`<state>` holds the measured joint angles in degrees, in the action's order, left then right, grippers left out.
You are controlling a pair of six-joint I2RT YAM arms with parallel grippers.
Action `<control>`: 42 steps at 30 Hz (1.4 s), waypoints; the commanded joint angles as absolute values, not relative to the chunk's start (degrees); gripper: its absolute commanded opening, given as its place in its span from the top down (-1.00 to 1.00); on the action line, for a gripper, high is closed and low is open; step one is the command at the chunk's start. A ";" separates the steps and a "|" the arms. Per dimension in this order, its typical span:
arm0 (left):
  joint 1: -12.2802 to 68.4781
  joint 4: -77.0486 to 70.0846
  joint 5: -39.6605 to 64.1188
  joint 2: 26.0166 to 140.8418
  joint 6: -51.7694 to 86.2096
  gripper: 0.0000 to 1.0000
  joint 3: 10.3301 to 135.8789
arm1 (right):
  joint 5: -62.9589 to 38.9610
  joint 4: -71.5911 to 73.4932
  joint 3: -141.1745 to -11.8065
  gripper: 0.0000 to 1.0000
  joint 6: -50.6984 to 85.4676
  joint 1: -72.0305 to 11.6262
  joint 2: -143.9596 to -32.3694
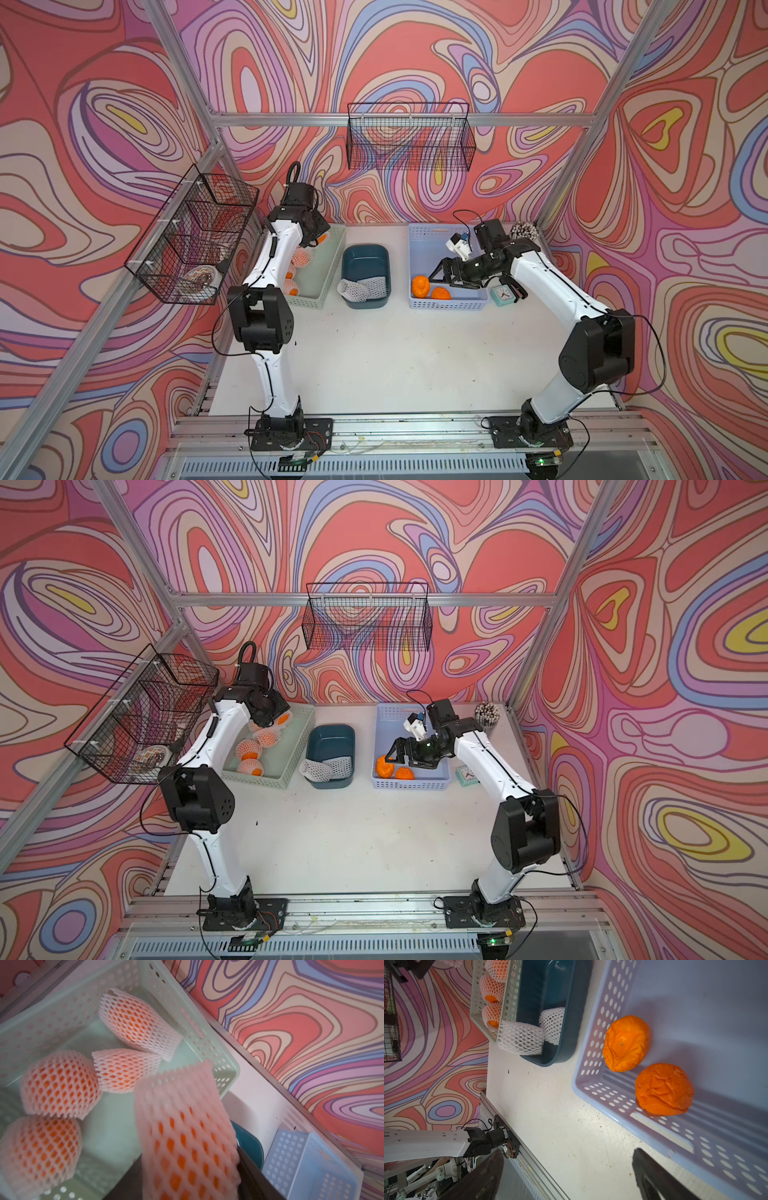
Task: Remove foam nets from oranges
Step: Pick up the orange from the basket, then place the orange at the center of the board.
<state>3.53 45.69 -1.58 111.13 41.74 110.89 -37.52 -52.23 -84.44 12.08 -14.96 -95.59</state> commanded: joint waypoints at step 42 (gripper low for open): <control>51.40 26.75 -8.25 78.67 59.69 -0.18 50.58 | -39.05 -46.68 -68.84 -0.96 24.87 -15.68 -87.03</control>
<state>51.07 31.40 -9.21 76.75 58.02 52.12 -39.00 -47.27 -70.87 23.40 -15.16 -88.03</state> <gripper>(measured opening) 0.593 0.983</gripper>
